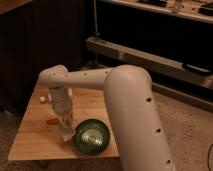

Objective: Place the white sponge in the ceramic bowl

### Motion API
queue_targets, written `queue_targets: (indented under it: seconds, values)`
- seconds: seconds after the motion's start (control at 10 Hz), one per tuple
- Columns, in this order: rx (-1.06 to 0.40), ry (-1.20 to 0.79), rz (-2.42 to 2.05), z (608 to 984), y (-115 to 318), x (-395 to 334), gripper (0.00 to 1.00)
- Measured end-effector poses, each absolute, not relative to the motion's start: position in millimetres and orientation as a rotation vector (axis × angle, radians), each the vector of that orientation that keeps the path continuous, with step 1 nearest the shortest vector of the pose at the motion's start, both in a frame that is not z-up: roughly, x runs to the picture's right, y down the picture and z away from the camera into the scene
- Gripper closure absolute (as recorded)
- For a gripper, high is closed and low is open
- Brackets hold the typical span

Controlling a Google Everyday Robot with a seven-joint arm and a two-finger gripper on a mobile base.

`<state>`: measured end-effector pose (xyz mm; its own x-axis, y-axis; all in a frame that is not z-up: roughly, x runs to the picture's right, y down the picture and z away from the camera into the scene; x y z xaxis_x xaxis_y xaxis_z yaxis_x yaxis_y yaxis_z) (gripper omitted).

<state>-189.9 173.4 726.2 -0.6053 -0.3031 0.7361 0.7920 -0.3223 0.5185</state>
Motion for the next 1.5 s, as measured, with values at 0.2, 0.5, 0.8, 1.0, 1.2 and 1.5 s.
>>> queue_targets:
  seconds: [0.2,0.5,0.8,1.0,1.2,1.5]
  values:
    - [-0.682,-1.181,-1.961,723.6,172.5,-164.4,1.00]
    - [-0.674,-1.191,-1.940,720.9,179.1,-147.9,1.00]
    - [-0.660,-1.160,-1.896,715.8,188.6,-122.1,1.00]
    - [-0.649,-1.147,-1.875,710.2,195.1,-110.8,1.00]
    - [-0.637,-1.141,-1.845,709.8,198.2,-98.7,0.98]
    - [-0.639,-1.145,-1.856,716.5,202.0,-104.0,0.76]
